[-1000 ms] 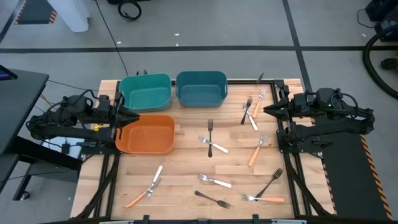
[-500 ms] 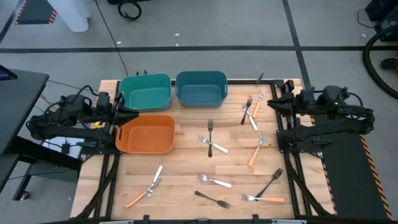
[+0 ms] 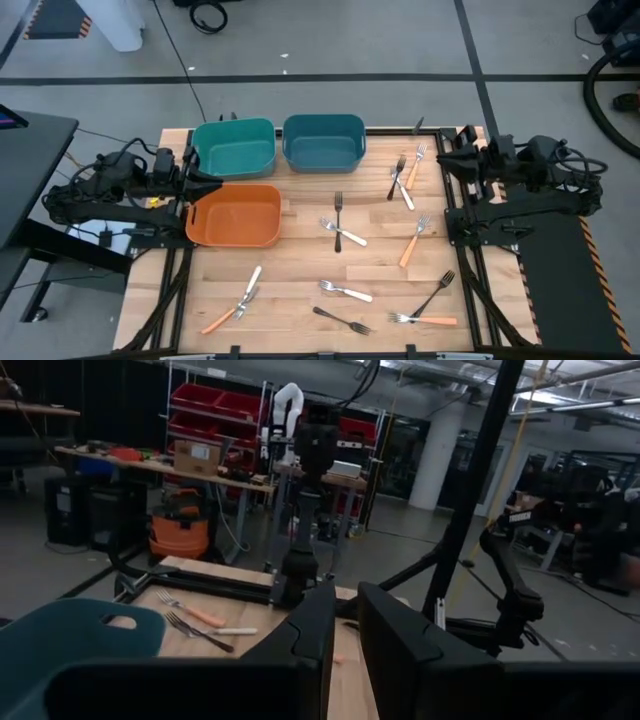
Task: Sort silverware by color (type)
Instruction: Put the white fork into the blue bin
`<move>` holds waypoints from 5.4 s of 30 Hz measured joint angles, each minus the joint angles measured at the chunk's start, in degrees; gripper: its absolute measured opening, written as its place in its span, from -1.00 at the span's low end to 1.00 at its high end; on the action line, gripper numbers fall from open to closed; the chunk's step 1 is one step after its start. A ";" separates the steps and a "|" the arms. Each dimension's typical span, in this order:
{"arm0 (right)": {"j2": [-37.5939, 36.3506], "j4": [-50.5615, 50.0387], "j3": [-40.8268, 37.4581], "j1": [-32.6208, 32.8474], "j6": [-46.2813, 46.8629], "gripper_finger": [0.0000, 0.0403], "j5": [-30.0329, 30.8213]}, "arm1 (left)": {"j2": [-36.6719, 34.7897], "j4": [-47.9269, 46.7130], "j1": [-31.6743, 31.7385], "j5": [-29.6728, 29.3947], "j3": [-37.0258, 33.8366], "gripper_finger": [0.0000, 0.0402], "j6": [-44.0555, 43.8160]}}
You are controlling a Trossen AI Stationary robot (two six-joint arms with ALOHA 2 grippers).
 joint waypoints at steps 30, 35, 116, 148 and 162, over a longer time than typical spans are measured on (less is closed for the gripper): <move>7.45 3.16 -0.02 0.01 6.31 -0.78 5.00 | 1.76 -0.24 0.00 -1.81 -0.02 -0.72 5.37; 8.80 7.21 -0.02 -0.04 8.04 -0.78 5.83 | 2.63 -0.53 0.26 -3.20 0.01 -0.72 1.47; 43.45 20.59 0.00 -11.93 -2.01 -0.45 13.79 | 15.72 11.05 22.03 -9.97 2.42 -0.72 1.84; 65.34 2.29 16.93 -0.32 -1.63 -0.45 13.11 | 16.11 -29.52 22.03 -5.16 16.16 -0.72 7.93; 70.24 1.07 16.92 1.95 -4.46 -0.45 12.54 | 16.11 -34.12 22.03 -5.20 16.14 -0.72 7.98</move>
